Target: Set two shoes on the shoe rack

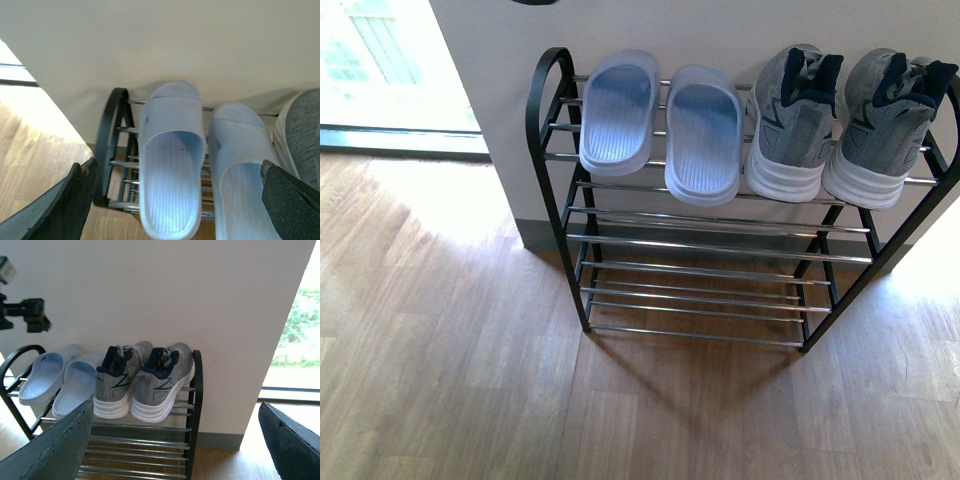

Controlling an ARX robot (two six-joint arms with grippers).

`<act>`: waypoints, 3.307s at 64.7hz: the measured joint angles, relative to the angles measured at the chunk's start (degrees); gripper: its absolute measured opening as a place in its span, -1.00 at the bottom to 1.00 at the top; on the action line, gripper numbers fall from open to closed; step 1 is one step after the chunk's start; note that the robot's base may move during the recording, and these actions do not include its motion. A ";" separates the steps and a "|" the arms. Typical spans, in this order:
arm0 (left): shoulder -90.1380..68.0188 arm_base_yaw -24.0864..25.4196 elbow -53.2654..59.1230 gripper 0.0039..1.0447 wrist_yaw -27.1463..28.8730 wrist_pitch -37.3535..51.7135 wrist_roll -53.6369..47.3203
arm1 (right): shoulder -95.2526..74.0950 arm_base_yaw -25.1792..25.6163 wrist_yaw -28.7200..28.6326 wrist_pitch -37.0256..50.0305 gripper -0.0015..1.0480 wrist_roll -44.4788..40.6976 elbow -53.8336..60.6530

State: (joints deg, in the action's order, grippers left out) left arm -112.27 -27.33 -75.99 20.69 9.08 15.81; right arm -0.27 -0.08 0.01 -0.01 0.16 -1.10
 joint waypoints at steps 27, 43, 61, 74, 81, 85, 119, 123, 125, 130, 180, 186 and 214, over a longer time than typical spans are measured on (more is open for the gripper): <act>41.70 0.09 36.17 0.83 10.03 -2.21 1.88 | 0.00 0.00 0.02 0.00 0.82 0.00 0.00; 62.23 -1.27 46.58 0.83 16.70 -10.01 5.53 | 0.00 0.00 0.00 0.00 0.82 0.00 0.00; 72.37 5.88 60.22 0.36 0.55 11.76 -6.38 | 0.00 0.00 0.04 0.00 0.82 0.00 0.00; 79.19 12.57 66.20 -0.33 -6.45 14.10 -13.79 | 0.00 0.00 0.02 0.00 0.82 0.00 0.00; 81.90 15.02 68.11 -0.67 -9.03 13.16 -14.60 | 0.00 0.00 0.02 0.00 0.82 0.00 0.00; 83.71 16.52 69.07 -0.91 -10.32 12.41 -14.78 | 0.00 0.00 0.02 0.00 0.82 0.00 0.00; 95.69 27.08 73.50 -0.98 -20.65 5.09 -15.19 | 0.00 0.00 0.02 0.00 0.82 0.00 0.00; 97.02 27.08 74.79 -0.98 -20.65 5.73 -15.17 | 0.00 0.00 0.02 0.00 0.82 0.00 0.00; 97.66 27.08 75.17 -0.98 -20.72 5.18 -15.30 | 0.00 0.00 0.09 0.00 0.82 -0.02 0.00; 98.95 27.08 75.17 -0.98 -20.70 4.33 -15.28 | 0.00 0.00 0.00 -0.02 0.82 0.00 0.00; 111.36 27.12 75.17 -0.34 -20.68 -9.09 -15.28 | 0.02 0.00 0.02 0.00 0.82 0.00 0.00; 111.36 27.12 75.17 -0.04 -20.68 -9.09 -15.28 | 0.02 0.00 0.02 -0.02 0.82 0.00 0.00; 111.36 27.12 75.17 0.83 -20.68 -9.09 -15.39 | 0.04 0.00 0.02 0.00 0.82 0.00 0.00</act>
State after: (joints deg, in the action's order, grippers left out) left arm -0.91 -0.21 -0.82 0.01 -0.01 0.43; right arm -0.23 -0.08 0.03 -0.01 0.16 -1.10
